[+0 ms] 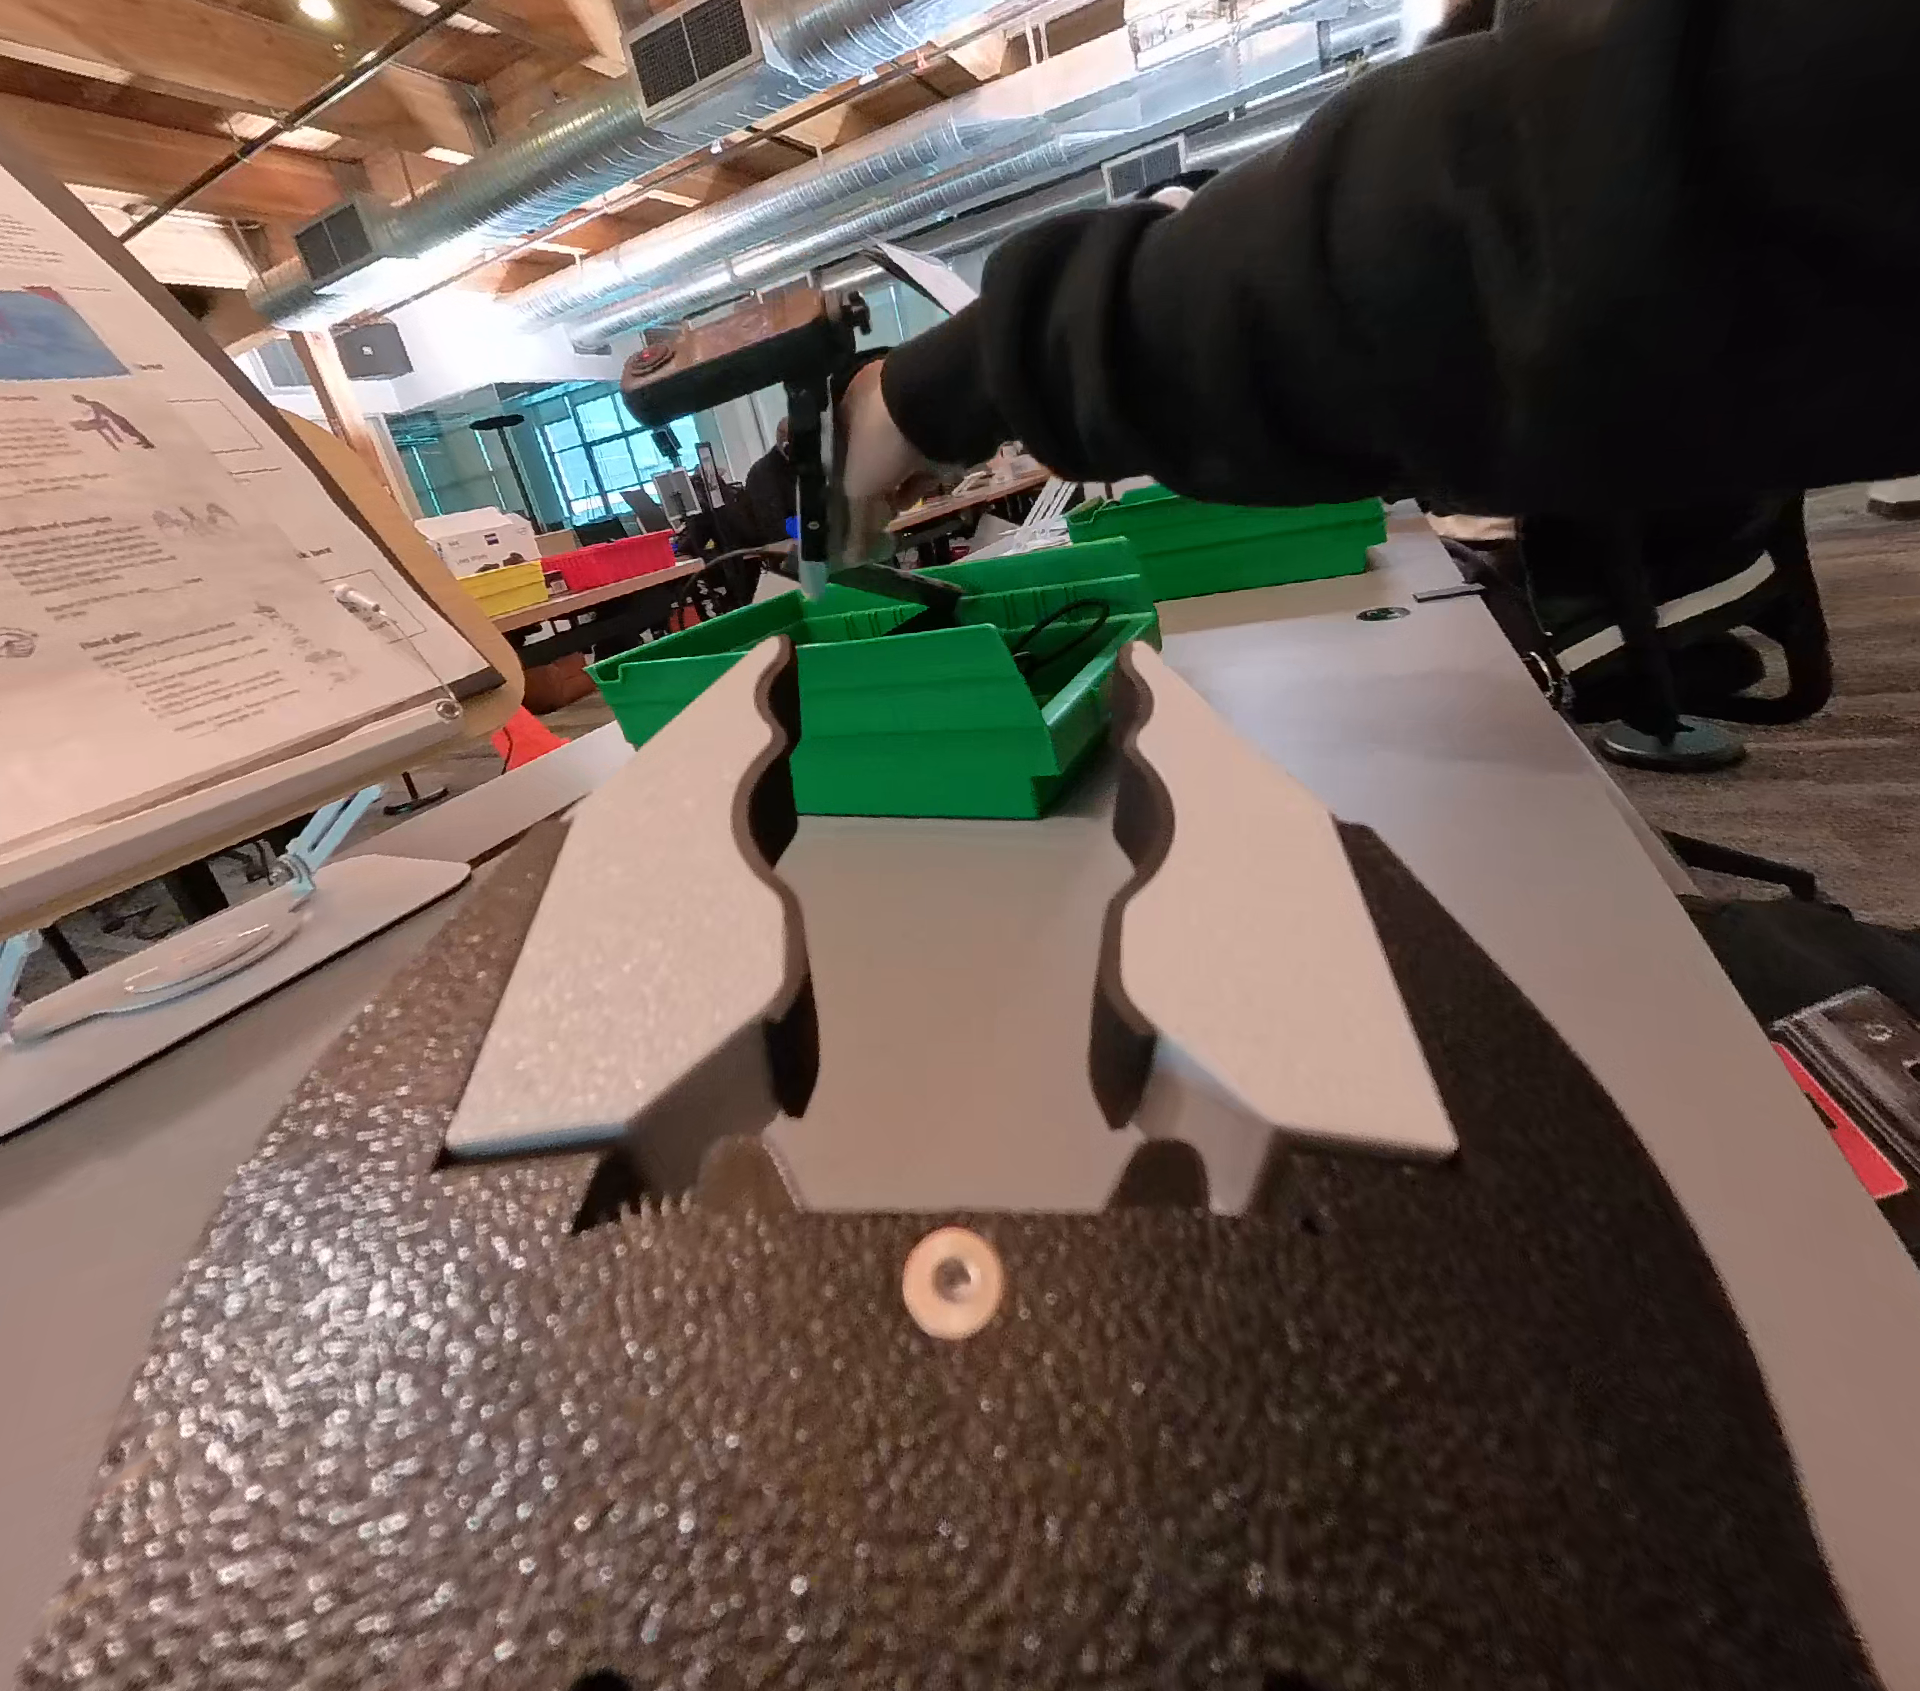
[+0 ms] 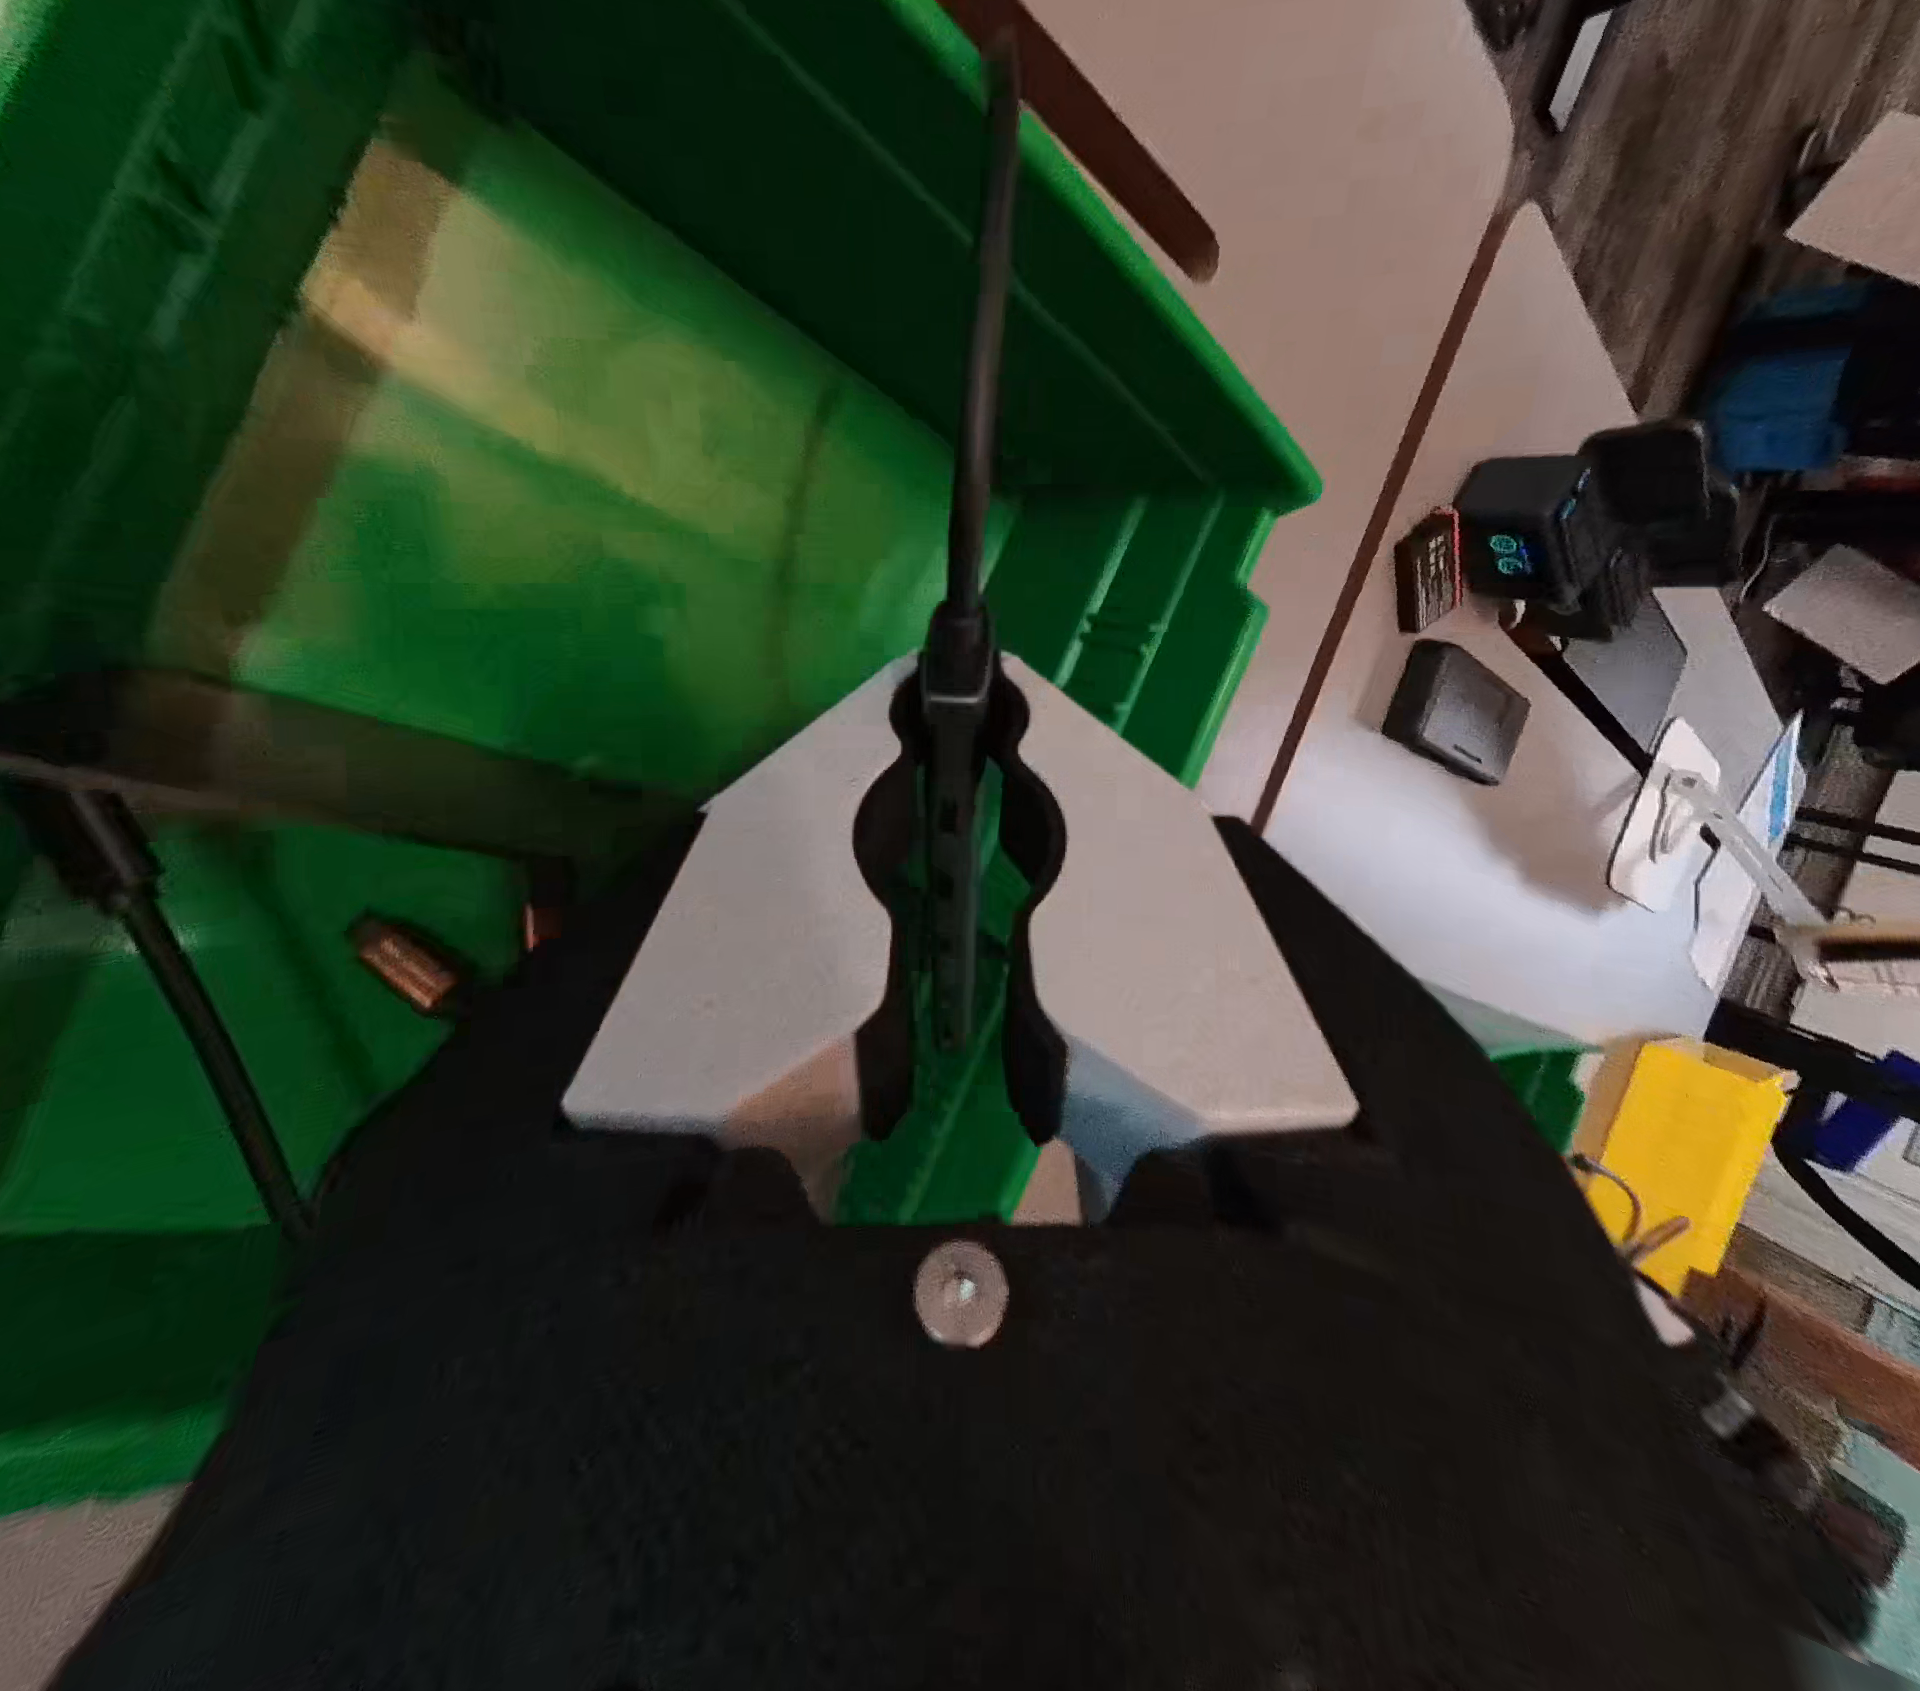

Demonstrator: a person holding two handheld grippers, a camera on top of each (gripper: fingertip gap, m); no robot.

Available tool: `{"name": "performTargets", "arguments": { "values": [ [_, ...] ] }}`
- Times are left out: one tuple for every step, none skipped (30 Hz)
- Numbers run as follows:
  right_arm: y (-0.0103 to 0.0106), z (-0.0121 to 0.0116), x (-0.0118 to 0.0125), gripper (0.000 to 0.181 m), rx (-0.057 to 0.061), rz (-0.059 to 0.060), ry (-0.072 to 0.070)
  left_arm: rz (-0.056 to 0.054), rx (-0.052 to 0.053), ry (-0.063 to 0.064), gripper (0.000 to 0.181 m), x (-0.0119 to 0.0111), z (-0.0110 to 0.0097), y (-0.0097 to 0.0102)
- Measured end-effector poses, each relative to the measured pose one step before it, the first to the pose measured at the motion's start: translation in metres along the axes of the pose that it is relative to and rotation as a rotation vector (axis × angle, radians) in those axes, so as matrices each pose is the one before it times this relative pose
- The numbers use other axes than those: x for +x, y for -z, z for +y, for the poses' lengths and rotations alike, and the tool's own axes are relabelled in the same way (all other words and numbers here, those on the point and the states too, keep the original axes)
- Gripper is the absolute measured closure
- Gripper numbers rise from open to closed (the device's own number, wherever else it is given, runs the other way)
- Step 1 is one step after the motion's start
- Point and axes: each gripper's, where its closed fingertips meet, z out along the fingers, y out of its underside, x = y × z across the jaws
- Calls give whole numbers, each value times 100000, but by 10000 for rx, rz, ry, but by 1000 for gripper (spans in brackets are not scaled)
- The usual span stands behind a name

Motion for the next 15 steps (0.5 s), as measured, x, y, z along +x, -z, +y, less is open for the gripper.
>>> {"name": "performTargets", "arguments": {
  "values": [
    [-350, -592, -40, 173, 330, 39, -142, 18, -32, 5, 124, 27, 46, -18],
    [-341, -533, -207, 173, 274, -109, 23, 31, -14, 33, 124, 45, 18, -11],
    [-174, -643, -142, 174, 419, 4, 197, 28, 9, 45, 124, 37, -23, -19],
    [44, -589, 481, 173, 418, 385, 157, 8, 12, 29, 124, 0, -21, -9],
    [328, -501, 938, 174, 231, 529, 139, -3, 7, 12, 124, -6, -10, 6],
    [464, -829, 820, 174, 494, 437, 159, -2, 8, 21, 125, -27, -10, 16],
    [682, -1251, 682, 174, 808, 248, -2, -2, 9, 36, 125, -19, -15, -6],
    [809, -1389, 881, 174, 908, 268, -358, -4, 8, 25, 125, -39, -14, 5],
    [854, -1563, 644, 174, 1017, 21, -476, -16, 17, 7, 125, -38, -37, 16],
    [886, -1734, 103, 173, 1209, -339, -338, -12, 20, 12, 125, -37, -28, 7],
    [816, -1309, 155, 174, 935, -245, -378, 6, 9, 31, 126, -9, -9, 6],
    [699, -903, -94, 173, 688, -400, -279, 13, -15, 50, 126, -6, 38, -14],
    [509, -166, -612, 173, 222, -763, -239, 3, -34, 43, 126, -16, 69, -21],
    [468, 212, -677, 173, 60, -727, -26, -1, -16, 12, 126, -13, 28, 3],
    [471, 553, -191, 173, -134, -320, 187, -7, 14, -8, 126, -5, -28, 19]
  ]
}}
